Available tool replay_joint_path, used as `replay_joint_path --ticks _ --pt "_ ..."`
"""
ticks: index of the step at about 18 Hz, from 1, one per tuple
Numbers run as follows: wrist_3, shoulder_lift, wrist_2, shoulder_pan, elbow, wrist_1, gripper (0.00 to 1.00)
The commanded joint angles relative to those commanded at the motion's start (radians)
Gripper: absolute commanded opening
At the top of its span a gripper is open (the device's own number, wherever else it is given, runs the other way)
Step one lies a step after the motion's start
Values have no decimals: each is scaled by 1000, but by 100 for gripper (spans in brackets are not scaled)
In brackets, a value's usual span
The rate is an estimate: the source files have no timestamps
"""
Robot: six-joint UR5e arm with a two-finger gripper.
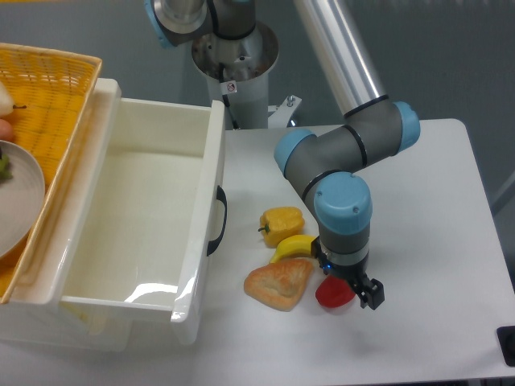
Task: Pick up the red pepper
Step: 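Lower the open gripper down around the red pepper beside the banana, then close the gripper fingers on the red pepper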
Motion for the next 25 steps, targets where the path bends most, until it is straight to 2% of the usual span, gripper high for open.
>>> replay_joint_path --ticks 6,15,25 --pt "-83 -12 2 0 -24 -2 100" --pt "-80 -44 0 -2 -18 0 100" --pt "-80 -52 -2 -2 -28 0 100"
